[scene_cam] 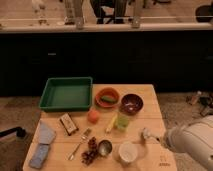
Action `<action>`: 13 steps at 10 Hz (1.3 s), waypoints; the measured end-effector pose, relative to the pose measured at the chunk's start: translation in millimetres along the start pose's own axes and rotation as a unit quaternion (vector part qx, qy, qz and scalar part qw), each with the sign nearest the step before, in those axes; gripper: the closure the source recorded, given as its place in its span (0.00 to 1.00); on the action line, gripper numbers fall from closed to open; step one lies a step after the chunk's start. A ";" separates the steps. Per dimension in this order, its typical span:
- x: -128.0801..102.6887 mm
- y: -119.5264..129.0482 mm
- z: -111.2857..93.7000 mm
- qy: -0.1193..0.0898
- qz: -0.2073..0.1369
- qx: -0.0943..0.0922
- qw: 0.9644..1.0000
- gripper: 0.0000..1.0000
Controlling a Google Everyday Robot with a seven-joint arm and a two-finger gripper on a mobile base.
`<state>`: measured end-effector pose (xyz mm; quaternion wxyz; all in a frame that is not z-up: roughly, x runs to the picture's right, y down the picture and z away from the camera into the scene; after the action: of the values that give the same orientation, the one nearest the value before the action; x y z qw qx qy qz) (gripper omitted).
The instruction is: Place brush in paper cup
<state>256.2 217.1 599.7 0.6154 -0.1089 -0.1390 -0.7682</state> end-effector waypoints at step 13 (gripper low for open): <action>36.1 -17.6 -52.3 0.070 -0.067 -0.015 0.995 1.00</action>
<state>231.4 169.4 561.5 0.5692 -0.0549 -0.0911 -0.8153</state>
